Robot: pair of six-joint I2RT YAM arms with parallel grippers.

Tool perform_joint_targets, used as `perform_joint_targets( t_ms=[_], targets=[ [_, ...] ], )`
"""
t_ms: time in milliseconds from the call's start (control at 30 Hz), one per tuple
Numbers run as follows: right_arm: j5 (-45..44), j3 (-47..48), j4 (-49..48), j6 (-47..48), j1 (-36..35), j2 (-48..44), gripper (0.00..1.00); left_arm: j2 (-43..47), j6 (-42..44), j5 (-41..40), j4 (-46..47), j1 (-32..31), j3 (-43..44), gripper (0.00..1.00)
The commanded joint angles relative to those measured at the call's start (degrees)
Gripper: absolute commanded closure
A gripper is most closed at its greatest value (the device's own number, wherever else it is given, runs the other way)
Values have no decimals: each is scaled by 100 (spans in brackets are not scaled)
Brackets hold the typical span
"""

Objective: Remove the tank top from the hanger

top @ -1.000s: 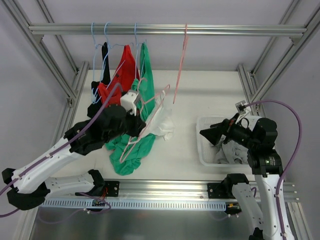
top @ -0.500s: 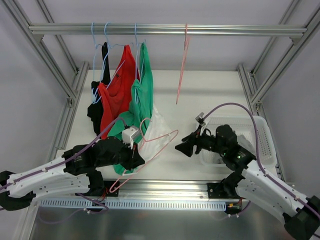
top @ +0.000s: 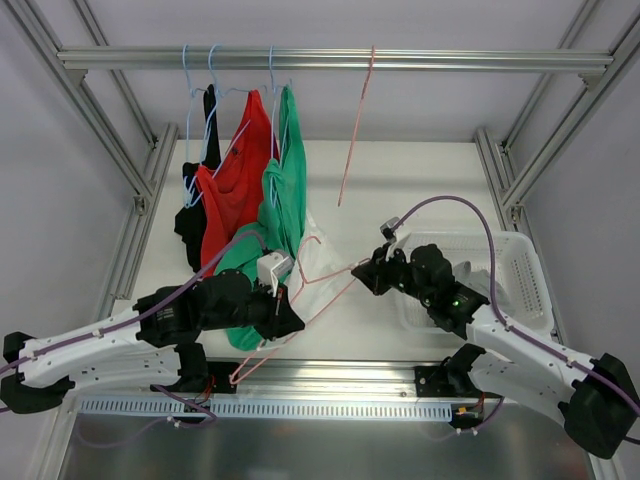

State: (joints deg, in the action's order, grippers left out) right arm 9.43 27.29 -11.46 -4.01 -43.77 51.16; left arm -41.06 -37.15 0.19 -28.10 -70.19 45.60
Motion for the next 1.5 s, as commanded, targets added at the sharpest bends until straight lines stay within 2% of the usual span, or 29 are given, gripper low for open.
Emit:
perform_joint_targets(
  t_ms=[0,100,133,200,300,333,400,433,500,533,633,767,800,867,900,933,1000,1067,1133,1267,1300,1400,1467],
  targets=[
    [-275,57,-506,-21,-35,-79,100,176,-12,114,314,-65,256,100],
    [-739,92,-42,-12,-18,-604,100,221,75,34,270,-65,256,100],
    [-1228,240,212,31,17,-772,100,212,102,43,252,-65,265,100],
    [-1592,504,1065,242,210,-1036,100,160,259,200,217,-65,317,100],
    [-1787,1189,2050,602,921,-1170,100,98,479,368,164,-65,519,100],
    [-1622,1382,2243,682,1393,-943,100,98,550,377,164,-65,607,100],
    [-1314,2181,2841,866,1861,-260,100,45,900,438,147,-65,1072,100],
    [-729,2454,3025,884,2159,-46,100,2,1024,473,164,-65,1265,100],
    [-365,3068,3361,832,2206,183,100,-165,1392,535,164,-65,1915,100],
    [133,3159,3353,788,2215,158,100,-235,1516,474,182,-65,2108,100],
    [847,3353,3335,517,2206,-96,100,-543,2034,61,514,-73,2751,100],
    [1446,3467,3230,68,2206,-798,100,-894,2764,332,2208,-65,2787,100],
    [1639,3476,3134,-55,2215,-896,100,-956,3009,368,3047,-65,2752,100],
    [2350,3503,2879,-459,2197,-1011,100,-1157,3422,482,3991,-73,2551,100],
    [2579,3503,2800,-599,2188,-1098,100,-1237,3555,482,4936,-73,2463,100],
    [2868,3477,2738,-723,2119,-1143,100,-1325,3661,439,5363,-73,2410,100],
    [2985,3389,2728,-864,1961,-1309,100,-1650,4030,132,6415,-73,2374,100],
    [3073,3161,2737,-917,1610,-1371,100,-1992,4328,-183,7034,-65,2383,100],
    [2908,2968,2772,-900,1172,-1372,100,-2177,4680,-54,7858,-73,2339,100],
    [1942,2484,3071,-628,467,-1152,100,-2380,5129,-62,8792,-73,1989,100],
    [1748,2405,3097,-592,370,-1117,100,-2337,5104,-437,8752,-65,1953,100],
    [1062,2203,3089,-557,71,-994,100,-1925,4788,-1411,7533,-65,1891,100],
    [745,2140,3054,-557,-175,-775,99,-1521,4482,-1775,6656,-65,1663,100]
  ],
)
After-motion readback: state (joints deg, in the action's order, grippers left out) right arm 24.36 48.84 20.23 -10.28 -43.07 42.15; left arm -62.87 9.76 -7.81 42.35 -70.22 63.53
